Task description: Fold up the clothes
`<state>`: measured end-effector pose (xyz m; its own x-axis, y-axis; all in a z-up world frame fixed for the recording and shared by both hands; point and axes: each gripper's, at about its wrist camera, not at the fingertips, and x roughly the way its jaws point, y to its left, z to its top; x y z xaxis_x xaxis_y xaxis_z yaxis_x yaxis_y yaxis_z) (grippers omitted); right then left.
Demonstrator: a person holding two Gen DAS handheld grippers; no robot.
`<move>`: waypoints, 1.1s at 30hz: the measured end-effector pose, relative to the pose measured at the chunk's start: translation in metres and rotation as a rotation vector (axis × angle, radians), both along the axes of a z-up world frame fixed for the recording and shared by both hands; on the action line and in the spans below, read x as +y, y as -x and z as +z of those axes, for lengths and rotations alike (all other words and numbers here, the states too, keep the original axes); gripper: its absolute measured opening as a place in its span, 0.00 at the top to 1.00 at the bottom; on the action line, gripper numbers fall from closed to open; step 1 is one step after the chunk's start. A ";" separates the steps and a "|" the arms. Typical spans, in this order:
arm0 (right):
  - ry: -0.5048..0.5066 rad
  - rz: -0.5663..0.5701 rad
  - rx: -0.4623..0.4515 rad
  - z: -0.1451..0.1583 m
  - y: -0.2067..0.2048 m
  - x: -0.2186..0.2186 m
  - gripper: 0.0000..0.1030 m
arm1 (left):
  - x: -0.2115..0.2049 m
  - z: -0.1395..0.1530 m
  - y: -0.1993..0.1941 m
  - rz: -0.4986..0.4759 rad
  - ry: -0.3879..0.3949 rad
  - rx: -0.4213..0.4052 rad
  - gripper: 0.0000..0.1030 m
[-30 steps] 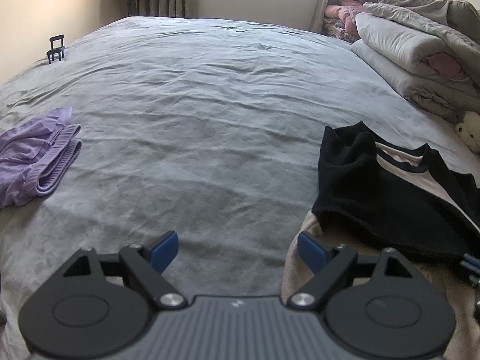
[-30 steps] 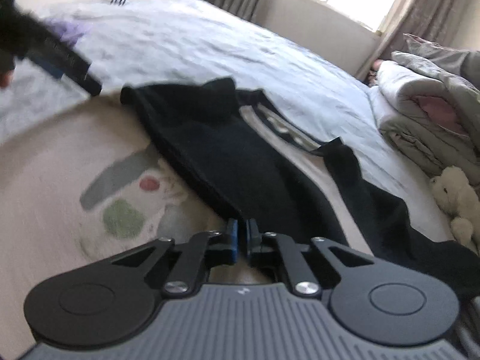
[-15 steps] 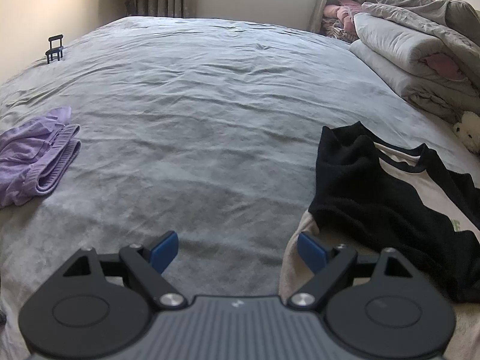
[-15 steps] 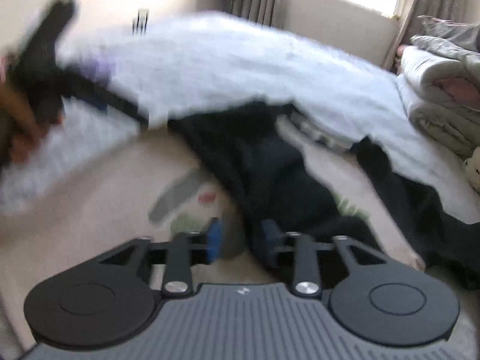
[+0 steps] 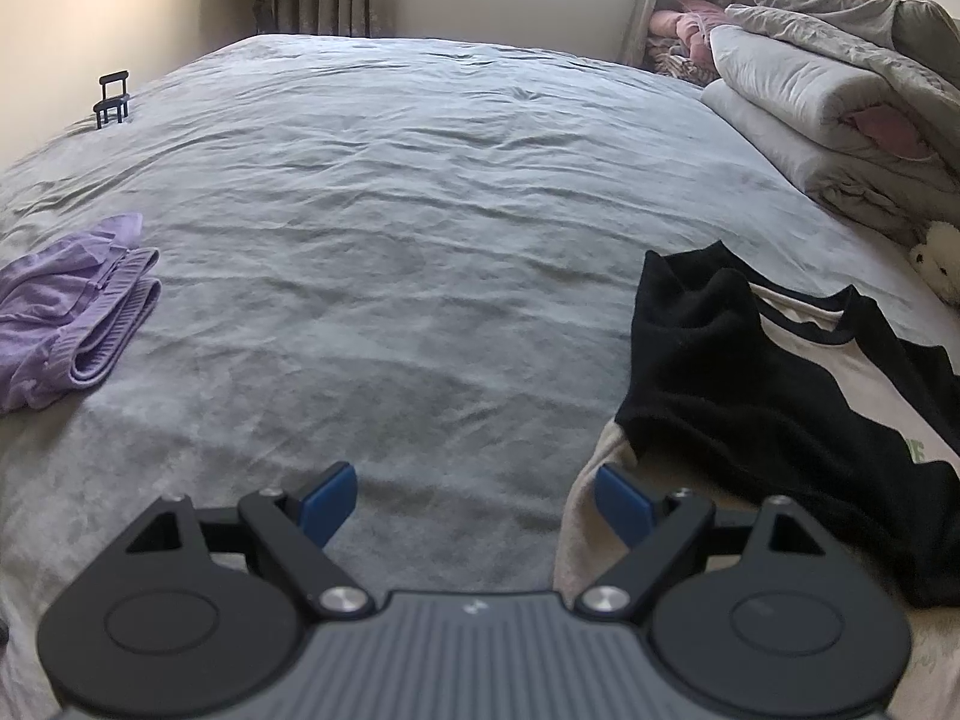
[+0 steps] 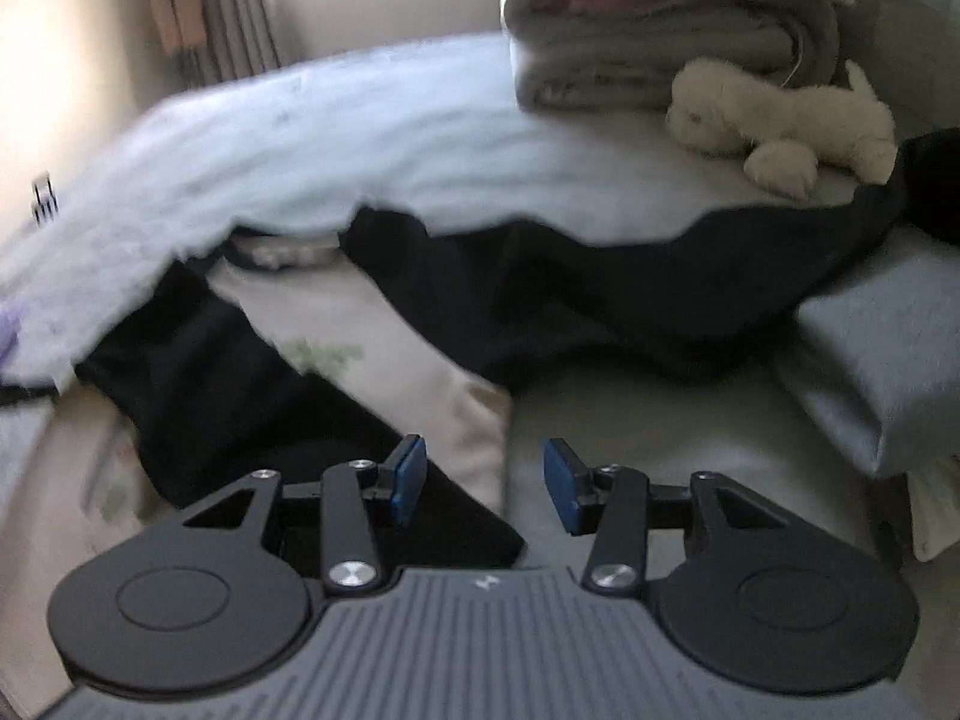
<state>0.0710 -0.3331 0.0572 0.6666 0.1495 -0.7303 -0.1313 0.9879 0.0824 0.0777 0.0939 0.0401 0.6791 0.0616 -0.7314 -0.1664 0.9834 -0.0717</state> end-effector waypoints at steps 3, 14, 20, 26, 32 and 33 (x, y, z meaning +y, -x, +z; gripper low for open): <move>0.043 0.026 0.039 -0.008 0.000 0.008 0.54 | 0.000 -0.001 0.000 -0.003 -0.004 0.003 0.15; 0.187 -0.047 -0.027 -0.003 0.002 0.011 0.94 | 0.001 -0.002 -0.001 -0.003 0.001 0.015 0.15; 0.261 -0.050 0.019 -0.016 -0.003 0.016 0.84 | 0.002 -0.002 -0.003 -0.008 0.018 0.013 0.15; 0.222 -0.022 -0.096 0.000 0.006 0.027 0.65 | -0.003 0.000 -0.004 -0.046 0.040 0.000 0.15; 0.111 0.157 -0.144 0.009 0.005 0.075 0.65 | -0.007 0.001 -0.006 -0.084 0.061 -0.013 0.15; 0.097 0.181 -0.147 0.009 0.003 0.085 0.65 | -0.008 0.002 -0.007 -0.091 0.066 -0.019 0.15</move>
<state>0.0684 -0.2485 0.0665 0.7355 0.2099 -0.6442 -0.3105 0.9495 -0.0451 0.0843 0.0862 0.0418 0.6936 -0.0493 -0.7187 -0.0743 0.9874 -0.1394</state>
